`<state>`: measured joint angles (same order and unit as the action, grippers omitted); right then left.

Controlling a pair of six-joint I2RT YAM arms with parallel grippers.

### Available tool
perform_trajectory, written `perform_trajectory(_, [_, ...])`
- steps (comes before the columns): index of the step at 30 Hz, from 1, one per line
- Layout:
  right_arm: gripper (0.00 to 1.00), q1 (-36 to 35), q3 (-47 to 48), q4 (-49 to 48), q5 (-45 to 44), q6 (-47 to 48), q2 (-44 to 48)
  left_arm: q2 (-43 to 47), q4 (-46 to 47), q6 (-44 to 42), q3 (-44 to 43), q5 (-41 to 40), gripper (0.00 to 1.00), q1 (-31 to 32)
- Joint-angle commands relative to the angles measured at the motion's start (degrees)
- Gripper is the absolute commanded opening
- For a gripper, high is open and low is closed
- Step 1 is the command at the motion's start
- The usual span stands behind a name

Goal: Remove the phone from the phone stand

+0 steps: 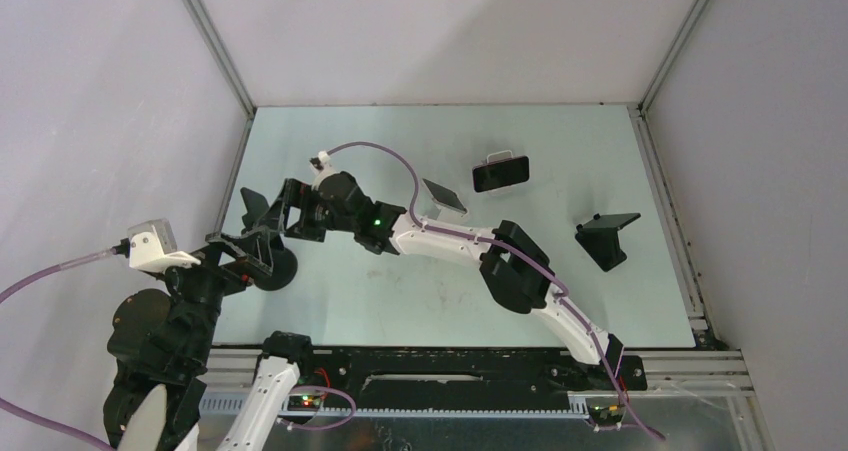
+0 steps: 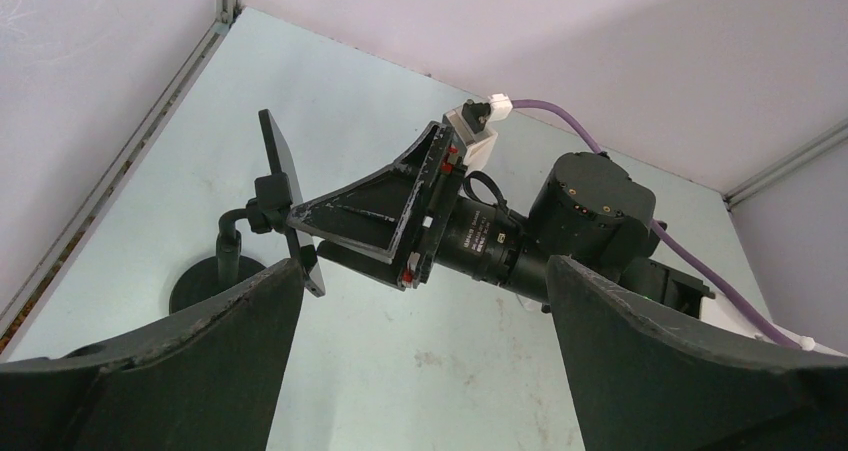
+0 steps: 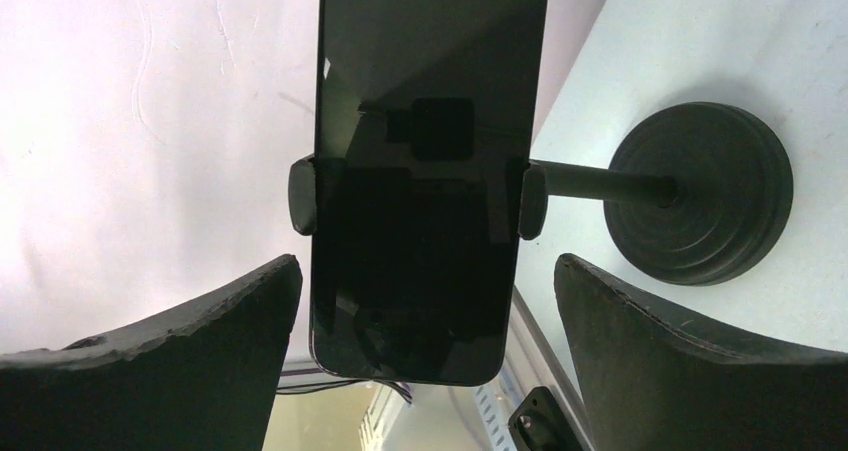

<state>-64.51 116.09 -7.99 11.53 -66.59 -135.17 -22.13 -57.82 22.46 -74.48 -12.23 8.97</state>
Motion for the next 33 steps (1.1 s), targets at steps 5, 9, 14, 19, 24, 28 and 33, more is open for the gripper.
perform_trajectory(5, [1.0, -0.46, 3.92, 0.35, -1.03, 1.05, -1.08, -0.61, 0.45, -0.31, -0.48, 0.97, 0.98, -0.27])
perform_trajectory(9, [1.0, -0.52, 4.56, 0.51, -0.79, 0.99, -1.58, -0.61, 0.46, -0.23, -0.66, 0.98, 0.98, -0.27])
perform_trajectory(14, [1.0, -0.52, 5.56, 0.74, -0.51, 1.01, -2.25, -0.63, 0.38, -0.23, -0.76, 1.14, 0.98, -0.27])
perform_trajectory(19, [1.0, -0.69, 7.02, 1.41, -0.11, 1.0, -3.08, -0.51, 0.47, -0.17, -0.59, 1.15, 0.98, -0.27])
perform_trajectory(24, [1.0, -0.75, 7.62, 1.97, -0.19, 0.8, -3.65, -0.33, 0.31, -0.16, -0.48, 0.98, 0.98, -0.25])
perform_trajectory(28, [1.0, -0.77, 7.85, 2.1, -0.07, 0.7, -4.0, -0.23, 0.27, -0.17, -0.33, 0.98, 0.98, -0.27])
perform_trajectory(33, [1.0, -0.74, 8.4, 2.02, 0.3, 0.55, -4.5, -0.23, 0.41, -0.16, -0.32, 0.94, 0.98, -0.27])
